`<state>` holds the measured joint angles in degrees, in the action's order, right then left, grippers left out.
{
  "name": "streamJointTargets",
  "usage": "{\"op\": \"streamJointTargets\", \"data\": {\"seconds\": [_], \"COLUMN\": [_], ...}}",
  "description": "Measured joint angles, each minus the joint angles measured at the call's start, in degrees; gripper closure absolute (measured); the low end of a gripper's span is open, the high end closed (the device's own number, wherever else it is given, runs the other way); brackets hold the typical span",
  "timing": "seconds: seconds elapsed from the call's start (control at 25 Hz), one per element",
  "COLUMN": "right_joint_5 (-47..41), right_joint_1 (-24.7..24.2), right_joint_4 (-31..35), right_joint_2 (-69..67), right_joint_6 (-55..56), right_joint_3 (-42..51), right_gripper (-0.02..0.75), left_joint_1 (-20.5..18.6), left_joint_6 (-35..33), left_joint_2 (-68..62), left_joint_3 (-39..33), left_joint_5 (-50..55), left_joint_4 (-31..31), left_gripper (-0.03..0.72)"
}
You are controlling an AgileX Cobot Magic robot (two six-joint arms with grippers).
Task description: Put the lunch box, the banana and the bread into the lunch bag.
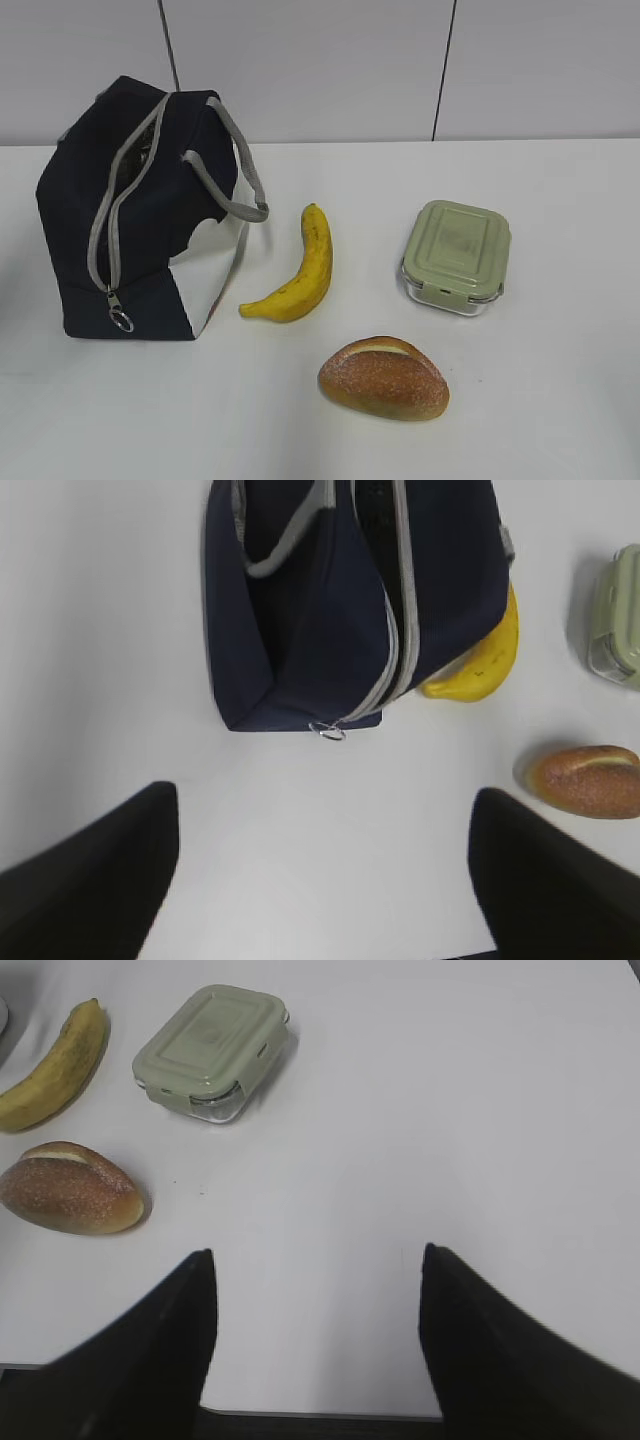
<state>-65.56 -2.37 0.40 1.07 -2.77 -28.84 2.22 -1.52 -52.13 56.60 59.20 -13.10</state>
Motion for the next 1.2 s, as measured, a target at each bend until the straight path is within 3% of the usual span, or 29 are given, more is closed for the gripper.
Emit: {"op": "streamJointTargets", "data": {"seconds": [0.76,1.2], "right_joint_5": [0.00,0.00], "right_joint_1": [0.00,0.00], "right_joint_4": [0.00,0.00], "right_joint_2": [0.00,0.00], "right_joint_6": [0.00,0.00], "right_joint_3": [0.00,0.00], "right_gripper": [0.267,0.267], "left_joint_1": [-0.01,-0.01], "left_joint_6": [-4.53,-7.07], "left_joint_2": [-35.12,-50.03], "left_joint_3": [28.75,39.85], "left_joint_5": [5.20,6.49], "left_joint_4": [-4.40,-5.87], "left_gripper": [0.125,0.263]}}
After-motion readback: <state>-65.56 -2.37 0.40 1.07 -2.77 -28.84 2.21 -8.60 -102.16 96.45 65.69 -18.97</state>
